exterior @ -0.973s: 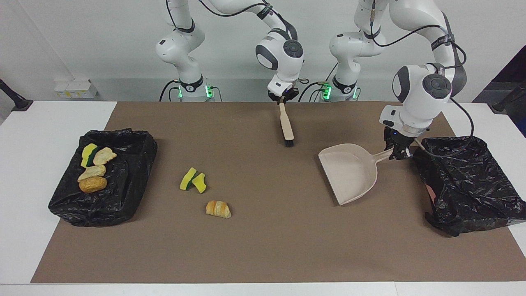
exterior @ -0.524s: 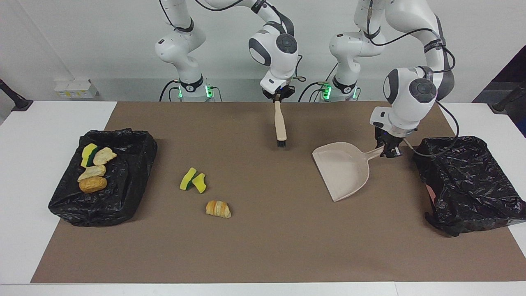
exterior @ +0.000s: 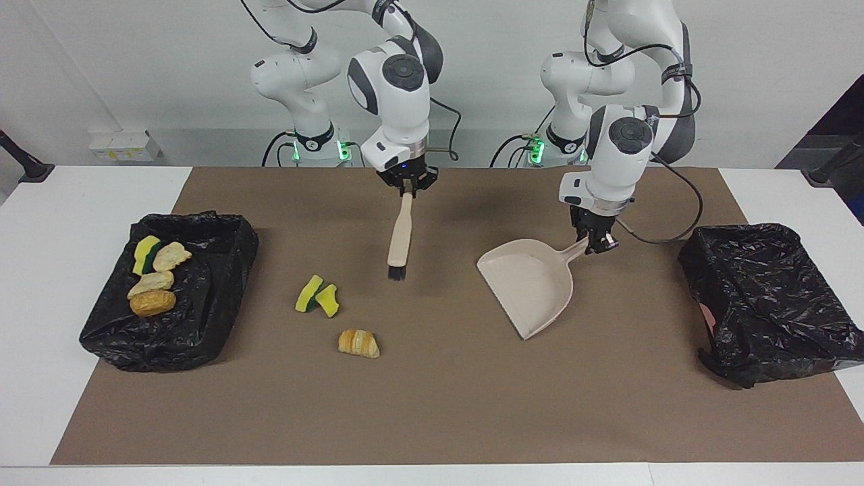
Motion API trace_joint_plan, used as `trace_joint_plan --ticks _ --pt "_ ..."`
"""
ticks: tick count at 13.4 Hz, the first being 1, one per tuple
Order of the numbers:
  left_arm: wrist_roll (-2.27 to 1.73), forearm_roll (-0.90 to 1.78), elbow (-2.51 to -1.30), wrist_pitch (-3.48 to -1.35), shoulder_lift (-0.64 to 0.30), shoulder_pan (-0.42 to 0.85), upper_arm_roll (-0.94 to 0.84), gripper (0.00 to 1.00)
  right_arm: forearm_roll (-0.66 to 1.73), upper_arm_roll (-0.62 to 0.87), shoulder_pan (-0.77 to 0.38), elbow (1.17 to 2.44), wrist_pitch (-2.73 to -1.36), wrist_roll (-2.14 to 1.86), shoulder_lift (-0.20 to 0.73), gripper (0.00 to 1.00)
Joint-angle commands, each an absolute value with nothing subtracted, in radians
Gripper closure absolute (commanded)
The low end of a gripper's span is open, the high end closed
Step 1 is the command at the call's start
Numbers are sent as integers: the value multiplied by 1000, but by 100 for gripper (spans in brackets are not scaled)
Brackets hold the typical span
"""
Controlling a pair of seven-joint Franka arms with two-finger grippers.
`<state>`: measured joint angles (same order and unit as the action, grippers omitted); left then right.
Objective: Sweep and dump trash in bin
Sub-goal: 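Grasp the brush with the right gripper and carry it behind the scraps, then sweep the yellow sponge pieces with the brush toward the held dustpan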
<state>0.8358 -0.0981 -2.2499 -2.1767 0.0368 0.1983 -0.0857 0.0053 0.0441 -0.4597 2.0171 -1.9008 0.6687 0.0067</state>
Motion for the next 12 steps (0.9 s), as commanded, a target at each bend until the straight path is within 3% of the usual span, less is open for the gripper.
trace_joint_plan --ticks 1,6,12 --pt "766 -72 -2316 -2217 83 236 -77 100 -73 58 -329 1971 -1893 557 60 100" --pt "738 -69 -2316 -2214 75 270 -75 100 -251 60 -112 2006 -1890 248 66 100" --pt "741 -69 -2321 -2204 77 270 -75 100 -282 66 -93 2043 -1916 -44 135 100"
